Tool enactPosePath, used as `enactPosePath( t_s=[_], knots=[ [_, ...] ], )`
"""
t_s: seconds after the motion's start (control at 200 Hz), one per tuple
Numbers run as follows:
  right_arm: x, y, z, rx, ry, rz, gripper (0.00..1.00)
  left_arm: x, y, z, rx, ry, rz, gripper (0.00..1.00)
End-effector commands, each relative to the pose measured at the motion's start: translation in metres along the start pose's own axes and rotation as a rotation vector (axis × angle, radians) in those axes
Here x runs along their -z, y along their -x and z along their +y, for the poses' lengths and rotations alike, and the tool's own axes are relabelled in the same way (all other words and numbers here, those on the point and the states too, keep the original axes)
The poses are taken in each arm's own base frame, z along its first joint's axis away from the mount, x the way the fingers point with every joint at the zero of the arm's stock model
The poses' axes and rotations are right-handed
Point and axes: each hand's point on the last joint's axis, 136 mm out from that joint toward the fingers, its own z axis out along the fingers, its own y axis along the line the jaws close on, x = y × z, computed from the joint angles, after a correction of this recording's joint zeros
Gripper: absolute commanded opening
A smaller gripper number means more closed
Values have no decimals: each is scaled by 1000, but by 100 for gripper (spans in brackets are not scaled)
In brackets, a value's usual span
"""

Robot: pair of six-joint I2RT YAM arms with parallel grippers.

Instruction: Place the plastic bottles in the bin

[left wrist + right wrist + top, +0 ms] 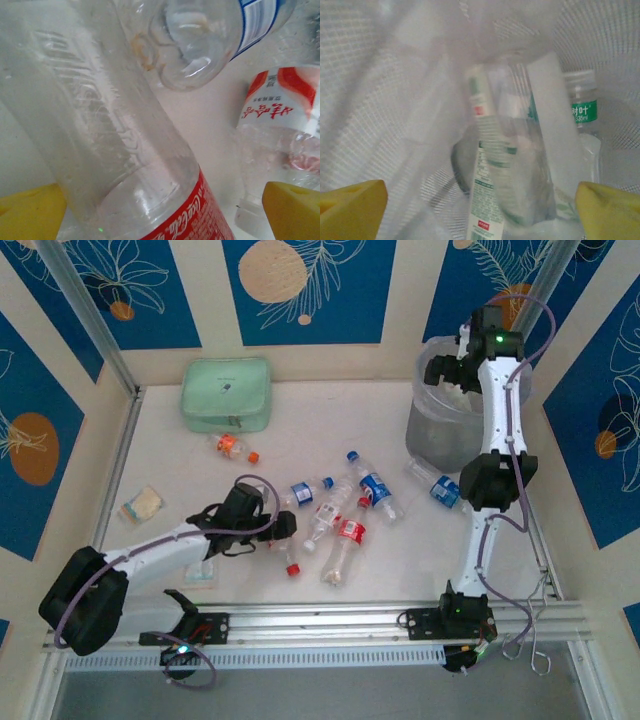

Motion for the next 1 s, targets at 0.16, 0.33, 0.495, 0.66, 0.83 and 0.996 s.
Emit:
enactPosePath(
  t_s=[0.16, 0.33, 0.495, 0.66, 0.83, 0.996],
  knots=[
    [39, 1, -16, -29, -47, -40, 80, 8, 4, -10, -31, -23, -4, 100],
    [31, -6, -18, -34, -44, -10, 60, 8, 3, -10, -25, -32, -6, 100],
    [55, 12, -15, -38, -41, -111, 57, 10, 1, -11, -33, -30, 6, 100],
    [86, 18, -5, -24, -33, -187, 82, 19, 13, -24, -65, -44, 7, 100],
    [117, 15, 13, 9, -12, -256, 99, 34, 24, -35, -104, -44, -4, 100],
    [137, -2, 35, 31, 53, -300, 99, 55, 39, -42, -212, 5, -3, 100]
  ],
)
